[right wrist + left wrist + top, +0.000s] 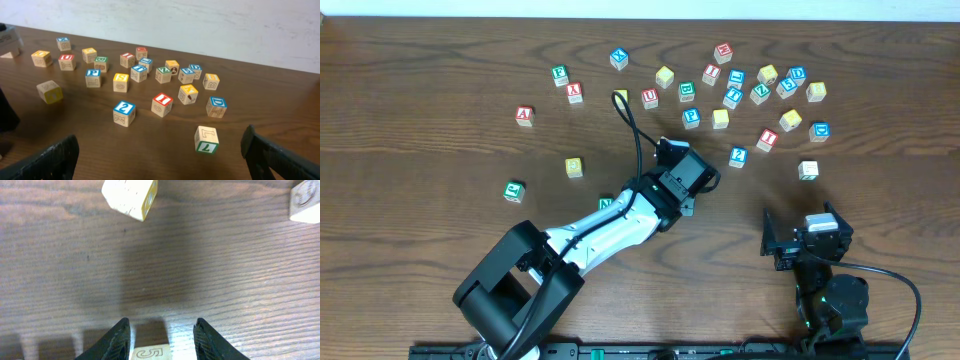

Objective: Spell out NEURIPS
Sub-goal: 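Open the left gripper and lift away from the R block, then move the left gripper back toward the upper left of the table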

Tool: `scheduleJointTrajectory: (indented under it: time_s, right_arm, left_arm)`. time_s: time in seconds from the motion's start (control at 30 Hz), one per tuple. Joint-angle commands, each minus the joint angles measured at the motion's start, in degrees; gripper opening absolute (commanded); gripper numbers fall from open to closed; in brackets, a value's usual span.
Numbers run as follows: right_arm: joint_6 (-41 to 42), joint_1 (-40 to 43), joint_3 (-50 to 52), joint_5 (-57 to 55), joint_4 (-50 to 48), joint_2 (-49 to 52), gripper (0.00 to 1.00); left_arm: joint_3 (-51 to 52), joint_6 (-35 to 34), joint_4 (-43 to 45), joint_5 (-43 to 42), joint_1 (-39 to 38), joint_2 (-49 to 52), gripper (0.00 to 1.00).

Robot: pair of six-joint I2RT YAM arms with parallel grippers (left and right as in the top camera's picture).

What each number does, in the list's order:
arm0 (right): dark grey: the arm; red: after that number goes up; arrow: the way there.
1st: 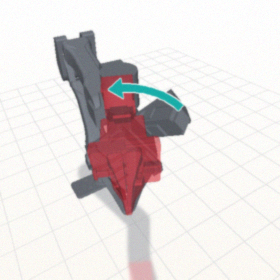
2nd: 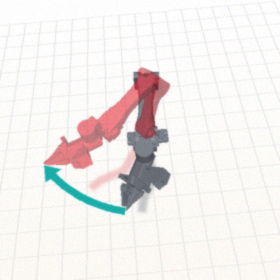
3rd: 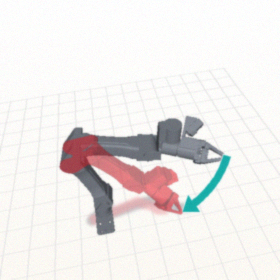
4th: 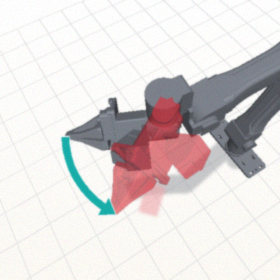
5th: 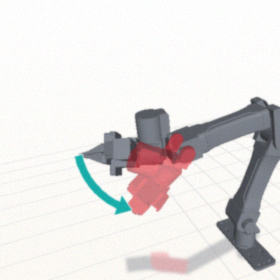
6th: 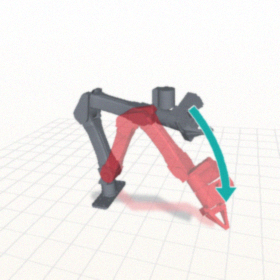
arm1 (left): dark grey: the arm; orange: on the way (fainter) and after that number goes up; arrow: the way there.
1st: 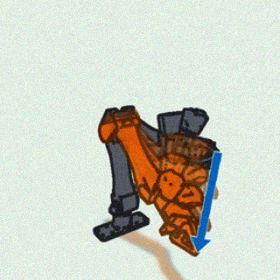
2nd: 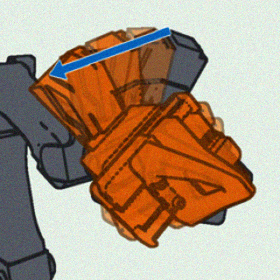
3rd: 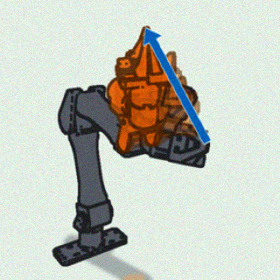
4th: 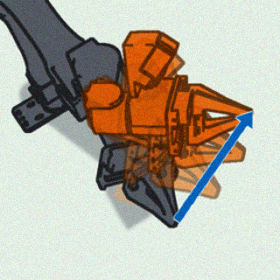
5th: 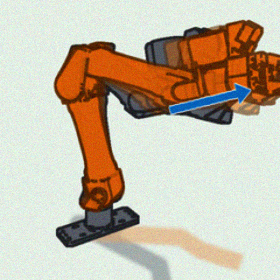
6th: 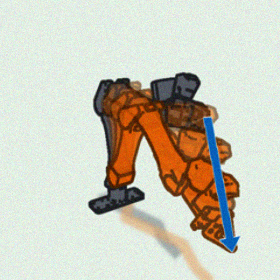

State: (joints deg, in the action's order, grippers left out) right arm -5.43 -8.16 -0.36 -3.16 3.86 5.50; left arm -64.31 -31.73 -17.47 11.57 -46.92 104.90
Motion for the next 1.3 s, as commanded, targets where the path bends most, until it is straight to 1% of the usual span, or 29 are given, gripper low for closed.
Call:
scheduleJointTrajectory:
  time_s: [0.0, 0.13, 0.23, 0.47, 0.73, 1.07, 1.27]
  right_arm:
    - [0.24, 0.26, 0.04, 0.15, 0.24, -0.24, 0.99]
    - [0.24, 0.26, 0.04, 0.15, 0.24, -0.24, 0.99]
    - [0.24, 0.26, 0.04, 0.15, 0.24, -0.24, 0.99]
    - [0.24, 0.26, 0.04, 0.15, 0.24, -0.24, 0.99]
    - [0.24, 0.26, 0.04, 0.15, 0.24, -0.24, 0.99]
    - [0.24, 0.26, 0.04, 0.15, 0.24, -0.24, 0.99]
    - [0.24, 0.26, 0.04, 0.15, 0.24, -0.24, 0.99]
  left_arm:
    - [-2.29, 1.99, 0.04, 1.18, 0.31, -0.24, 0.41]
    - [-3.13, 3.69, 0.0, 1.18, 0.31, -0.24, 0.41]
    - [-3.34, 3.69, 0.0, 1.16, 0.44, -0.76, 0.41]
    - [-3.43, 5.9, -1.42, 1.14, 3.06, -4.39, 0.41]
    - [-3.43, 11.26, -5.53, 1.16, 8.35, -10.86, 0.42]
    - [-3.43, 14.47, -10.27, 1.11, 16.02, -19.15, 0.42]
    - [-3.43, 19.63, -12.96, 1.16, 18.82, -21.64, 0.42]
